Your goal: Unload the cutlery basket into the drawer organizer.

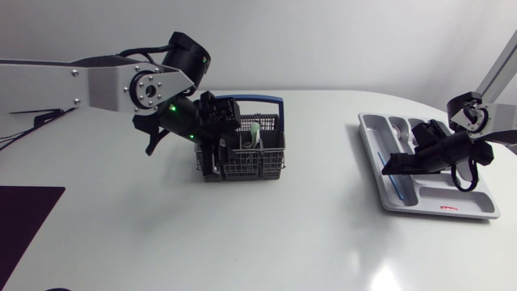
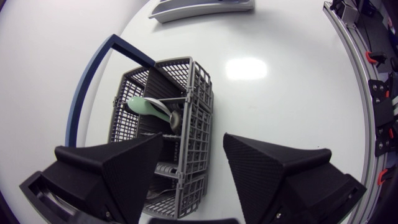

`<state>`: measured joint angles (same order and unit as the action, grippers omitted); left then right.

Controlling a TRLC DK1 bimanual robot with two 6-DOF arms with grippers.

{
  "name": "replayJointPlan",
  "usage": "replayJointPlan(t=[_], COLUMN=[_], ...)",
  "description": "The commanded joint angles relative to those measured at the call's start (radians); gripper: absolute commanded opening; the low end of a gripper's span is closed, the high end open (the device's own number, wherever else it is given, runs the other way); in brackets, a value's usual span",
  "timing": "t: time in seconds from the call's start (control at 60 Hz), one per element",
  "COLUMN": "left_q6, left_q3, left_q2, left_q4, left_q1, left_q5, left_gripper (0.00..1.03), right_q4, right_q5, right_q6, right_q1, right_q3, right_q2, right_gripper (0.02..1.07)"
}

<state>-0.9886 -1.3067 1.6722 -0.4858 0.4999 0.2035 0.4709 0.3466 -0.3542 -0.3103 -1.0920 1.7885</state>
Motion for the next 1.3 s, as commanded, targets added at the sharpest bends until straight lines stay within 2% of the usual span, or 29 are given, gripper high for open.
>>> replayJointPlan(t=[0.0, 0.1, 0.283, 0.433, 0.683, 0.933, 1.217, 1.283], left_q6=[-0.016, -0.005, 0.013, 0.021, 0.018, 0.010, 0.010, 0.013], left_q3=[-0.049, -0.088, -0.203, -0.263, -0.301, -0.345, -0.384, -0.398], left_q2=[0.037, 0.072, 0.146, 0.196, 0.242, 0.294, 0.328, 0.336], left_q4=[-0.010, -0.022, -0.096, -0.137, -0.171, -0.214, -0.247, -0.258], left_q1=[0.009, 0.017, 0.017, 0.015, 0.012, -0.012, -0.031, -0.034], left_q5=[0.001, 0.002, 0.033, 0.050, 0.050, 0.048, 0.050, 0.050], left_gripper=[0.68, 0.68, 0.59, 0.46, 0.34, 0.26, 0.24, 0.21], right_q4=[-0.017, -0.026, -0.071, -0.087, -0.133, -0.141, -0.153, -0.155], right_q5=[0.017, 0.035, 0.045, 0.057, 0.057, 0.057, 0.057, 0.057], right_q6=[-0.031, -0.037, -0.037, -0.038, -0.038, -0.046, -0.048, -0.049], right_q1=[0.023, 0.043, 0.069, 0.077, 0.088, 0.088, 0.088, 0.089], right_q3=[0.046, 0.083, 0.152, 0.176, 0.210, 0.219, 0.239, 0.241], right_q2=[-0.077, -0.121, -0.172, -0.196, -0.193, -0.195, -0.199, -0.199], right_gripper=[0.95, 0.95, 0.95, 0.95, 0.95, 0.95, 0.95, 0.95])
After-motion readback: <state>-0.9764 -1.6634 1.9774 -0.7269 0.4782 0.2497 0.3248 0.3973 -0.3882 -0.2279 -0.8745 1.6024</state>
